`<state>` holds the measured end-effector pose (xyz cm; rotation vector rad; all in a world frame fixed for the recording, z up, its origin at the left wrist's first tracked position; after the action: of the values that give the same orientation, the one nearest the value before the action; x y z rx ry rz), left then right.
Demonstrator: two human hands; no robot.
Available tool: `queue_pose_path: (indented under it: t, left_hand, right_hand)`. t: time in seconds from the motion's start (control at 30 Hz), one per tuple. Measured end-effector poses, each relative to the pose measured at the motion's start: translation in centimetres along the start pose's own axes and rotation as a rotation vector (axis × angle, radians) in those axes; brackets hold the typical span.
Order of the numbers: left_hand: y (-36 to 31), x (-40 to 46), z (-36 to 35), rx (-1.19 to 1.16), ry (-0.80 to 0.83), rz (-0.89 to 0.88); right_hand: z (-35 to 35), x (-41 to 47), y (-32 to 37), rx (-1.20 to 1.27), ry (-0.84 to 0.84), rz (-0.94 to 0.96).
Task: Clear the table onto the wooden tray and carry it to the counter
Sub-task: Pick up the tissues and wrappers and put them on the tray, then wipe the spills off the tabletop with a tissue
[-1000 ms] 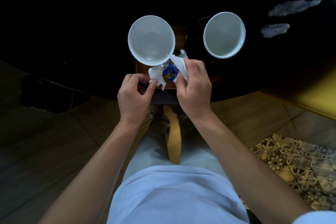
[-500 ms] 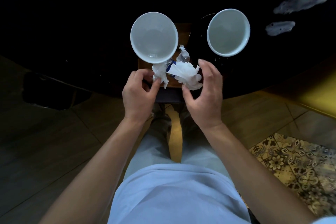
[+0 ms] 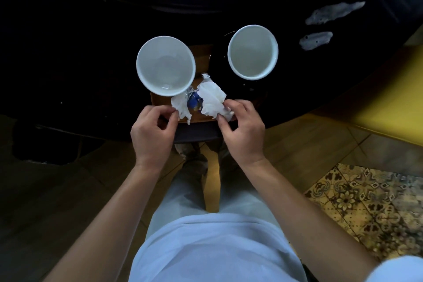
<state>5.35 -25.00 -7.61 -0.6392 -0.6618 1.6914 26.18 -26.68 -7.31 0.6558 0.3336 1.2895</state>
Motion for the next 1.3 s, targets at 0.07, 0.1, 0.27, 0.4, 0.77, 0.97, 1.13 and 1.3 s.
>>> queue_pose_path:
  t: [0.07,0.1,0.27,0.4,0.77,0.97,1.13,1.3]
  left_hand:
    - [-0.6,0.0,0.6,0.005,0.002,-0.021]
    - [-1.1,0.0,1.2,0.01,-0.003,-0.037]
    - [-6.8,1.6,4.4,0.011,-0.1,-0.244]
    - [-13.3,6.8,1.8,0.063,-0.086,-0.521]
    - [-25.3,26.0,-19.9,0.46,0.214,-0.856]
    - [-25.4,29.8,-23.3,0.604,0.283,-0.792]
    - [-25.2,29.6,-23.5,0.613,0.276,-0.776]
    - [-25.2,29.7,-23.4,0.579,0.254,-0.776]
  right_hand:
    - [1.3,0.1,0.0,0.05,-0.037,-0.02]
    - [2.1,0.2,-0.1,0.067,-0.053,-0.024]
    - [6.5,1.7,-1.7,0.16,-0.127,-0.062]
    - [10.5,5.1,-4.6,0.208,-0.186,-0.176]
    - [16.6,21.4,-23.9,-0.027,-0.261,-0.425]
    - [16.6,26.2,-29.5,-0.124,-0.133,-0.384]
    - [16.5,27.1,-30.3,-0.267,-0.077,-0.32]
    - [16.7,31.5,-29.2,-0.142,-0.197,-0.261]
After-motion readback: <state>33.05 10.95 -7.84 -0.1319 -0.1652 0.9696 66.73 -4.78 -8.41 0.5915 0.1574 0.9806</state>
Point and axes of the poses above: each hand's wrist, its own x-axis towards the middle knuckle, its own z-axis out of the back of the hand, y = z × x, the point moved 2 cm from there along x, towards the middle knuckle, and after that the axes turned 7 degrees about -y, right-handed, at the moved point
